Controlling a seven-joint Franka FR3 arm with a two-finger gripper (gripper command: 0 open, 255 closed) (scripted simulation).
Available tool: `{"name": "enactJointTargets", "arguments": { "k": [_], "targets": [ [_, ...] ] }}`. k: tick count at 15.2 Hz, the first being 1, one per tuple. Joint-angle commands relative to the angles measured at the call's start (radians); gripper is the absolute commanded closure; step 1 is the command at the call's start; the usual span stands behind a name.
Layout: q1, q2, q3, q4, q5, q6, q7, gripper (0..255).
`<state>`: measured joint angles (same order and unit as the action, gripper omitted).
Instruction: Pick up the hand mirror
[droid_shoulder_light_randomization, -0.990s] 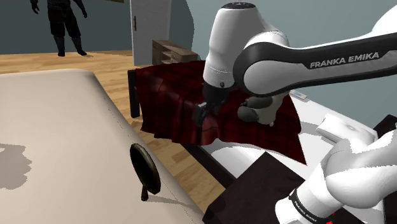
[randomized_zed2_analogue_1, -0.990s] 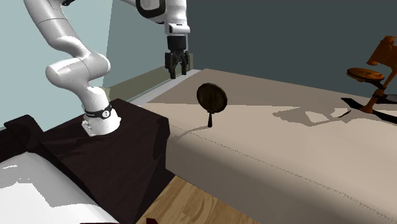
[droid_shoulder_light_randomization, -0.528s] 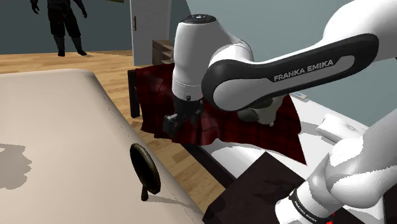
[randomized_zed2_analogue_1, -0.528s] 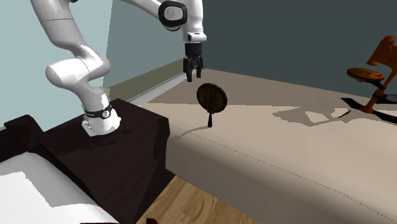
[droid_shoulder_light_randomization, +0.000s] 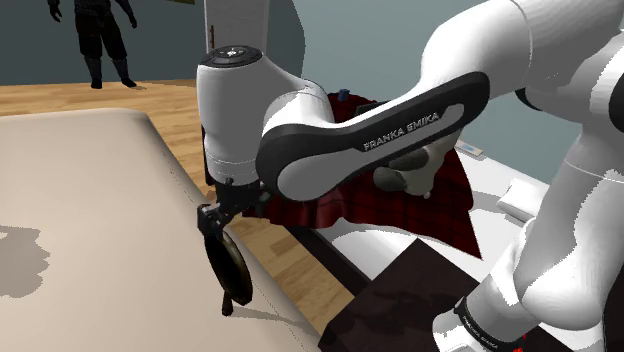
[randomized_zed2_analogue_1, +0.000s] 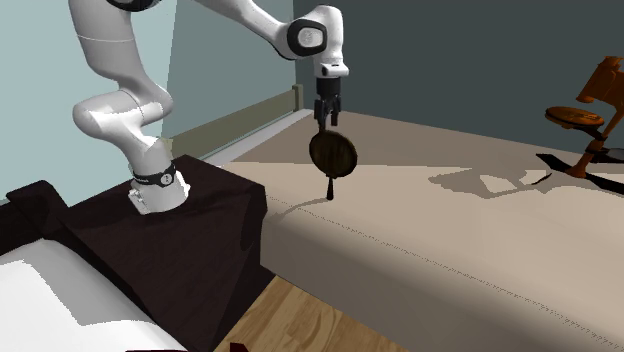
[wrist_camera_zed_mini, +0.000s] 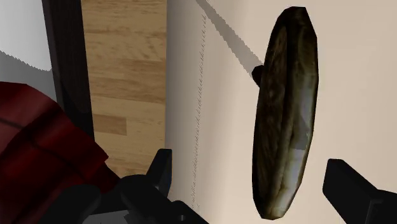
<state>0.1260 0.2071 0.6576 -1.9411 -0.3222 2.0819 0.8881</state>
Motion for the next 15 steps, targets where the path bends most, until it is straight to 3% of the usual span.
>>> {"name": "enactJointTargets", "arguments": {
  "k": [1,11,12,15],
  "targets": [
    [0.038,0.08,-0.005,0.066,-0.053,-0.007,0.06,0],
    [0.066,0.154,-0.031,0.047,-0.114,0.065,0.114,0],
    [0.066,0.155,-0.031,0.05,-0.114,0.063,0.114,255],
    [0.066,0.155,-0.032,0.05,-0.114,0.063,0.113,255]
  ]
}}
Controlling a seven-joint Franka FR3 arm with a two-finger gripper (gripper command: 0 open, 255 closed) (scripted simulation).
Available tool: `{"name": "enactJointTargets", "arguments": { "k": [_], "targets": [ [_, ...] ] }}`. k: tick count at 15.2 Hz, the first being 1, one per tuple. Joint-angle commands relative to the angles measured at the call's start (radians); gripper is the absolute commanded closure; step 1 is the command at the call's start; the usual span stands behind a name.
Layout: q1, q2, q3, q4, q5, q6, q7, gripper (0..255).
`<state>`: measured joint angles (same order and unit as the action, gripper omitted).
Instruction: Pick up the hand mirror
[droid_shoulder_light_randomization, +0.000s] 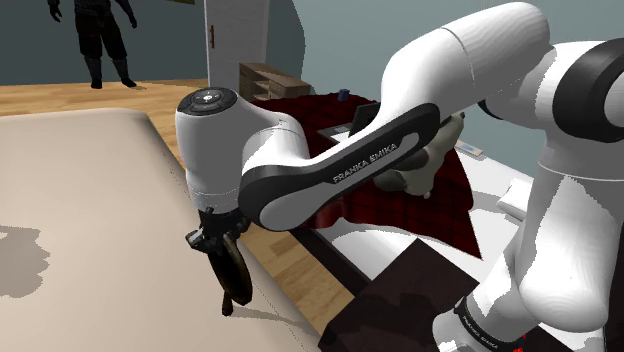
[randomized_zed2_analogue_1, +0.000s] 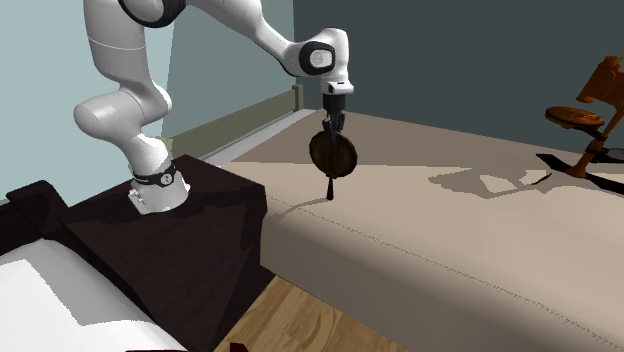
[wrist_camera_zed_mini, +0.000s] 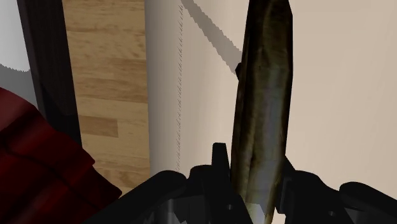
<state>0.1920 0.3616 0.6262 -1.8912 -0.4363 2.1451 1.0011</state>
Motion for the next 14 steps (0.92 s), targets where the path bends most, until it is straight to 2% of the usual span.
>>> {"name": "enactJointTargets", "arguments": {
  "k": [1,6,14],
  "targets": [
    [0.0,0.001,0.0,0.0,0.0,0.0,0.0,255],
    [0.0,-0.001,0.0,-0.003,0.0,0.002,0.001,255],
    [-0.015,-0.055,0.022,0.039,0.051,-0.079,-0.042,255]
  ]
}}
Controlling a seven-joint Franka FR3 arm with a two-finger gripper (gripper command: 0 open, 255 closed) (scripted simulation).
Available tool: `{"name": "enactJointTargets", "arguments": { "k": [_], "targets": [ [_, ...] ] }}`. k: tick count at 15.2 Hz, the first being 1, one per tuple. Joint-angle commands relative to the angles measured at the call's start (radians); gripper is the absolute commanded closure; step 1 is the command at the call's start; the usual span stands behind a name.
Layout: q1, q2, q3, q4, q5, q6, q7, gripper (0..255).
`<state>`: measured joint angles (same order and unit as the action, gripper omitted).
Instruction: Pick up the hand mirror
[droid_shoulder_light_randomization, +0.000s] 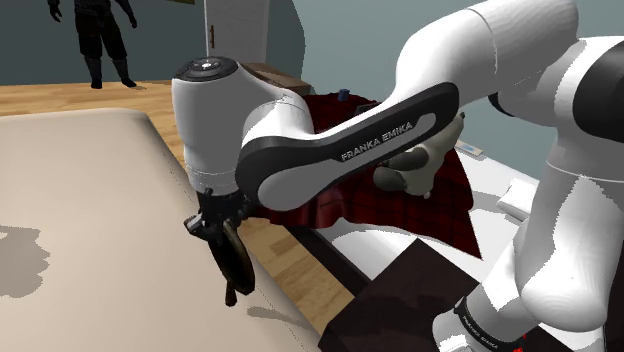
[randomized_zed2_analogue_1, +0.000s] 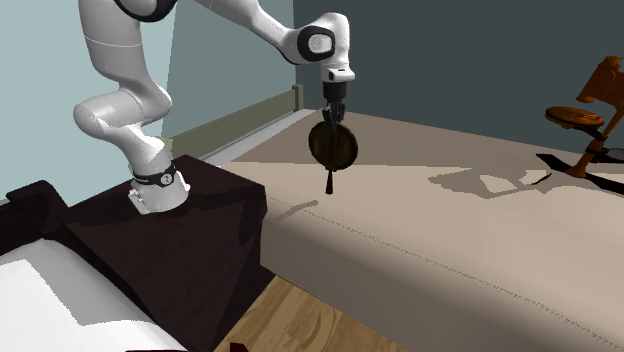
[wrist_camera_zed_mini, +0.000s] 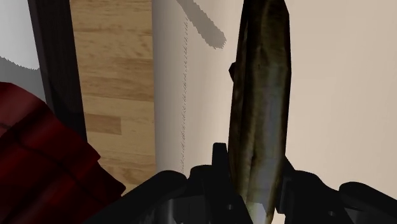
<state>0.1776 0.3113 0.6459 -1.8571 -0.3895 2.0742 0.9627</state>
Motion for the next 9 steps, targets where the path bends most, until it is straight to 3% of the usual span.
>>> {"name": "enactJointTargets", "arguments": {
  "k": [1,9],
  "targets": [
    [-0.002,-0.011,0.004,0.011,0.01,-0.019,-0.008,255],
    [-0.009,-0.044,0.015,0.056,0.042,-0.086,-0.036,255]
  ]
}}
